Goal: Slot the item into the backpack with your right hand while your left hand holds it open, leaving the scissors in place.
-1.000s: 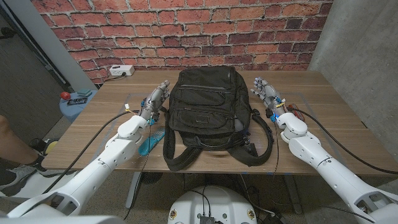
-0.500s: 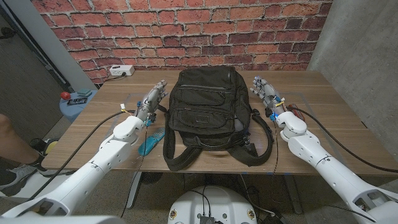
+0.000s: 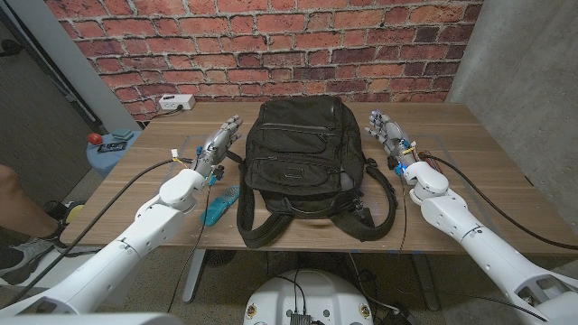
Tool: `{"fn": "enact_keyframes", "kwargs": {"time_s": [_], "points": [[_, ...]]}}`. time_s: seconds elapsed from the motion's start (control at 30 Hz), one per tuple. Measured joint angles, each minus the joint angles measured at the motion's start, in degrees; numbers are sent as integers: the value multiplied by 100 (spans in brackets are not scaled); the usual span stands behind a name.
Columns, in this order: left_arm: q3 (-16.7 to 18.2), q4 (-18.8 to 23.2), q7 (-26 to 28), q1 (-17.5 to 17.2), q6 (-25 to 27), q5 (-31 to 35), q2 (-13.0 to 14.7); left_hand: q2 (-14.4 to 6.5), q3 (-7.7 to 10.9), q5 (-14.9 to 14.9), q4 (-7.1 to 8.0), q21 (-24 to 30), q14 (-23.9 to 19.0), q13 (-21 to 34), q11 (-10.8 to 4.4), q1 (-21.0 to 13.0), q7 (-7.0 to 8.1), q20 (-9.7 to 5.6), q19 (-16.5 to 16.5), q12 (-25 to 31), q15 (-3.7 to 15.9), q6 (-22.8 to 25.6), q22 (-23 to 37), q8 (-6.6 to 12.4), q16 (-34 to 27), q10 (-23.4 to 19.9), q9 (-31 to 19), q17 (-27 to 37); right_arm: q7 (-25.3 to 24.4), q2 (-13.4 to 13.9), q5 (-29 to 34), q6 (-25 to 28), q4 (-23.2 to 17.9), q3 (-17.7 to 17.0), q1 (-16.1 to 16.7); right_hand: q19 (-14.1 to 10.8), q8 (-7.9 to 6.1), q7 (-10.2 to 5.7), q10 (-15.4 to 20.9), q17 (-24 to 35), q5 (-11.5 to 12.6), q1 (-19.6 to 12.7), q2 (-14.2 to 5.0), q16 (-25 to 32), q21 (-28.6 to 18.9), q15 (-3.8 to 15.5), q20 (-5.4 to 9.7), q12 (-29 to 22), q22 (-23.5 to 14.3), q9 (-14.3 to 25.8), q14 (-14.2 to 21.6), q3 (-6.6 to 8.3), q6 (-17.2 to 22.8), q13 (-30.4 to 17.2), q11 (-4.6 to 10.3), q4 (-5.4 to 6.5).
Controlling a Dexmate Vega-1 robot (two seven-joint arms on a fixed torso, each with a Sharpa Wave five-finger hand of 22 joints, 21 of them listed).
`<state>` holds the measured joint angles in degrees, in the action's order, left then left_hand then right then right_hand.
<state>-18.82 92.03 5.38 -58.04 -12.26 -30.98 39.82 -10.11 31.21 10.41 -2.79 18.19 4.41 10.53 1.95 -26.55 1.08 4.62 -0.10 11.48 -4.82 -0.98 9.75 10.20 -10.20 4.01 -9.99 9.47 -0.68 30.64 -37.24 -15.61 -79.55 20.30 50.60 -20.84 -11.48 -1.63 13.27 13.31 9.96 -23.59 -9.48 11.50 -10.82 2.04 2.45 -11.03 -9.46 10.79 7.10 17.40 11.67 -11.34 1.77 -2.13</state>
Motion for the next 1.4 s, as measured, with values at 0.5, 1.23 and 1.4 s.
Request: {"fn": "enact_keyframes", "kwargs": {"time_s": [0.5,1.23,1.4], "points": [[104,532,176,-351,-27,644,495,24,4,0,-41,0,-37,0,31,-23,-27,50,94,0,37,-26,0,0,0,-34,0,0,-24,75,-55,-70,-161,-101,159,-20,0,0,0,-28,0,0,0,0,0,0,-20,0,0,0,0,24,0,1,0,-24],[346,673,245,-684,-771,1565,854,48,-23,62,-134,-44,-320,0,-124,1,57,-22,370,83,238,304,-1,87,-23,-312,1,-1,-44,-21,-51,-184,-76,-99,133,-20,0,0,0,-27,0,0,0,0,0,0,-19,0,1,-1,0,23,0,1,0,-24],[396,675,221,-724,-914,1767,915,48,-15,106,-174,-44,-330,0,-134,1,66,-53,400,83,247,313,0,87,-23,-321,1,-14,-55,-46,-50,-201,-46,-99,121,-20,0,0,0,-27,0,0,0,0,0,0,-19,0,1,-1,0,23,0,1,0,-24]]}}
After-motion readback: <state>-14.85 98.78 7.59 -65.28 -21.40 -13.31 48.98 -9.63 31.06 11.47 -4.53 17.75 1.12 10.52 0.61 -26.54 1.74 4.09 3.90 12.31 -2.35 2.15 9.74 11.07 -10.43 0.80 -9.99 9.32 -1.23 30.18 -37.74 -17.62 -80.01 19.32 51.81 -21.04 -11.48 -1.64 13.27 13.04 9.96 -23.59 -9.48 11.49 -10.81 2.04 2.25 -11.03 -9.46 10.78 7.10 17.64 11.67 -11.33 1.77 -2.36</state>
